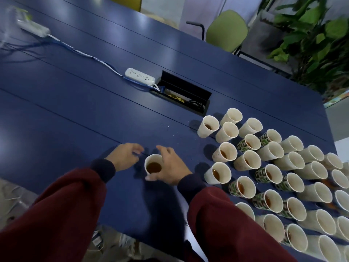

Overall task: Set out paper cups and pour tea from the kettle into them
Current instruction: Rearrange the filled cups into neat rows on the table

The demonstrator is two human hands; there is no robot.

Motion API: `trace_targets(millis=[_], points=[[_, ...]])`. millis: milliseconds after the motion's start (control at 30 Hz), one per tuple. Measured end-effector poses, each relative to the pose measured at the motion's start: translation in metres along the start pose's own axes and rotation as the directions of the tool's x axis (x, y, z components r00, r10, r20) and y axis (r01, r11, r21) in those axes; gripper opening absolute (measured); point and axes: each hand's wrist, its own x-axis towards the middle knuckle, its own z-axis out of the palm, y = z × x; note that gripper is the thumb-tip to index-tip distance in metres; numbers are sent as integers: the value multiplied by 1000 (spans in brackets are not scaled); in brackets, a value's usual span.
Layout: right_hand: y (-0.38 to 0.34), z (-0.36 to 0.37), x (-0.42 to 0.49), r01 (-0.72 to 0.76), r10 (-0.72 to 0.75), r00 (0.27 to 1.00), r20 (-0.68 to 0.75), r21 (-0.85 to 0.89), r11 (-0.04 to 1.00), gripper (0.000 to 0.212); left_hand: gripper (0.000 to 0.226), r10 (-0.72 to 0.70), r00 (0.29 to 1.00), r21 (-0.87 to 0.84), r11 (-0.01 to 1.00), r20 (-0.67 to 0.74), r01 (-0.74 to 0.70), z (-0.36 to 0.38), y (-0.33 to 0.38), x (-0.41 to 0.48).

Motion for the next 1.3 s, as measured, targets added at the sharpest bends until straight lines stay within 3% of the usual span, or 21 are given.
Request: trace_targets(millis=[100, 200, 267, 500, 633, 733, 900, 1067, 1300], points=[[-6, 27, -2, 17, -27, 997, -77, -125, 992, 90, 59, 117, 993, 9, 993, 30, -118, 14, -4, -24], [-13, 42, -4, 13, -48, 977, -208, -171, 985, 56, 60, 172, 984, -14, 985, 48, -171, 26, -8, -37], [-16, 42, -7, 0, -37, 966, -257, -142, 990, 48, 59, 218, 976, -70, 974, 21, -216, 32, -10, -40], [-11, 12, -22, -12, 14, 935, -356, 7, 1000, 49, 50, 318, 940, -147, 931, -128, -335, 43, 27, -23], [13, -26, -22, -51, 82, 915, -394, 89, 995, 73, 49, 404, 900, -113, 898, -165, -424, 52, 65, 10], [38, -52, -18, -46, 115, 900, -420, 172, 984, 78, 45, 442, 882, -117, 879, -164, -462, 62, 92, 37], [85, -83, -7, -38, 171, 884, -435, 298, 954, 70, 45, 438, 893, -206, 869, -106, -451, 85, 130, 79], [117, -102, 4, -54, 244, 908, -340, 482, 874, 92, 50, 374, 919, -303, 868, -123, -394, 103, 146, 105], [137, -103, 13, -57, 271, 914, -303, 563, 824, 55, 47, 358, 924, -288, 878, -132, -382, 116, 147, 119]])
